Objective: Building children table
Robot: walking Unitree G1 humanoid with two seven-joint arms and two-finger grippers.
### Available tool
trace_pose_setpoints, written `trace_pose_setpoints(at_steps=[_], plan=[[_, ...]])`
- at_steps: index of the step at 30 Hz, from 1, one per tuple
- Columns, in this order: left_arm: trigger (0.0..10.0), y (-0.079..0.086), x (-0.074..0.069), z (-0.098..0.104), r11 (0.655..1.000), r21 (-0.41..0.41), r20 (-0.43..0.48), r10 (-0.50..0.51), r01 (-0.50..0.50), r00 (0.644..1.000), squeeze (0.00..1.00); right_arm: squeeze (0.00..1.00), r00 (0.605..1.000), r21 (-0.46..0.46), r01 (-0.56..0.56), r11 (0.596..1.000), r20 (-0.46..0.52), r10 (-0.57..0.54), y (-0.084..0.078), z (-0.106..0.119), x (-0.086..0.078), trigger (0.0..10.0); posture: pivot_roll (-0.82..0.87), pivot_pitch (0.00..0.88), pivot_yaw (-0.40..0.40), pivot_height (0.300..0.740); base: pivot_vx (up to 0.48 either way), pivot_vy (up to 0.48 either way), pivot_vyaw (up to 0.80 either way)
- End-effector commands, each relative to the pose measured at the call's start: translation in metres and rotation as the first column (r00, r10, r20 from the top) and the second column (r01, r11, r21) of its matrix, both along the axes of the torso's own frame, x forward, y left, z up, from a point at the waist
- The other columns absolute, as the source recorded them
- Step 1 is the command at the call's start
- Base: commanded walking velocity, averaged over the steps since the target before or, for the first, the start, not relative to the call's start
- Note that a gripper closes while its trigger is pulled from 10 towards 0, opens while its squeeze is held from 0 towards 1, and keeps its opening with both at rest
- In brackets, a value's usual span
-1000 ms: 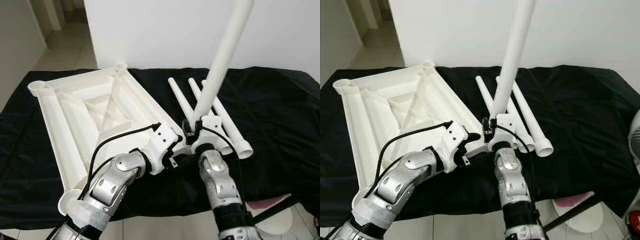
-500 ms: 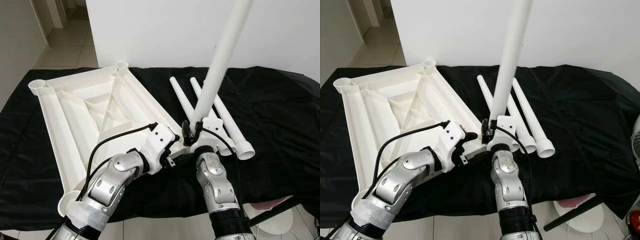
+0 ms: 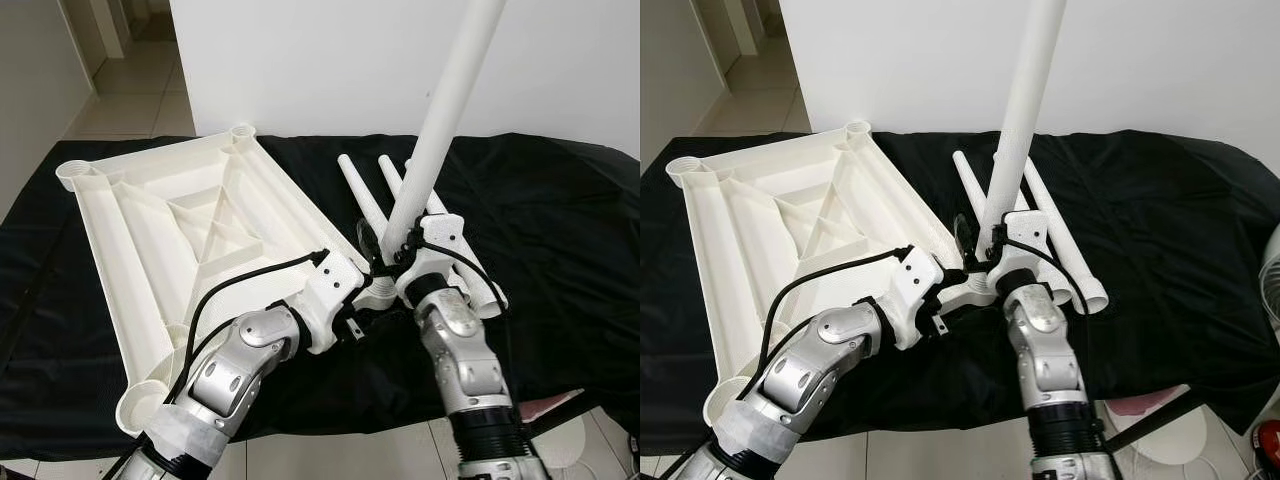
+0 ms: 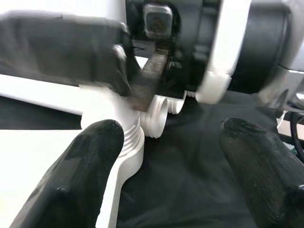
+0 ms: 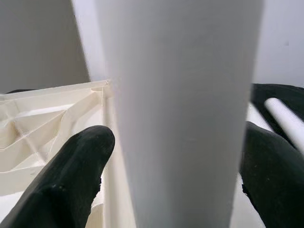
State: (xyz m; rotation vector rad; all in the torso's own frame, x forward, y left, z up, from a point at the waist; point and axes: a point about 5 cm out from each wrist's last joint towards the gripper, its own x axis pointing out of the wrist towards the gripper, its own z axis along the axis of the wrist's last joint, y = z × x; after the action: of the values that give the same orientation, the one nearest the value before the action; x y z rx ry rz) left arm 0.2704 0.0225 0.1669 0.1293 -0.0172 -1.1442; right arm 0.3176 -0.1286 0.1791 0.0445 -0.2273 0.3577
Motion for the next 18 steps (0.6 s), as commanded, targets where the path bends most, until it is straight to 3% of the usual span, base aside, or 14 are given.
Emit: trace_pose_setpoints(at_steps=[1,10,18], plan=[[10.0,0.000,-0.001,0.001,1.000,0.011,0.012,-0.007,0.007,1.000,0.00,0.00,0.998,-0.012,-0.051,0.999,-0.023,0.051,-0.001,-0.004,0.001,10.0,0.01,0.032,-0.031,0.740,0.000,0.000,0.00],[10.0,-0.002,-0.002,-0.001,1.000,0.010,-0.001,-0.008,0.008,1.000,0.00,0.00,0.963,-0.180,-0.253,0.951,-0.138,0.230,-0.028,-0.028,0.010,10.0,0.01,0.043,-0.030,0.740,0.000,0.000,0.00],[10.0,-0.005,-0.005,-0.003,1.000,0.011,-0.014,-0.019,0.019,1.000,0.00,0.00,0.947,-0.225,-0.307,0.925,-0.167,0.274,-0.037,-0.031,0.020,10.0,0.02,0.048,-0.025,0.740,0.000,0.000,0.00]])
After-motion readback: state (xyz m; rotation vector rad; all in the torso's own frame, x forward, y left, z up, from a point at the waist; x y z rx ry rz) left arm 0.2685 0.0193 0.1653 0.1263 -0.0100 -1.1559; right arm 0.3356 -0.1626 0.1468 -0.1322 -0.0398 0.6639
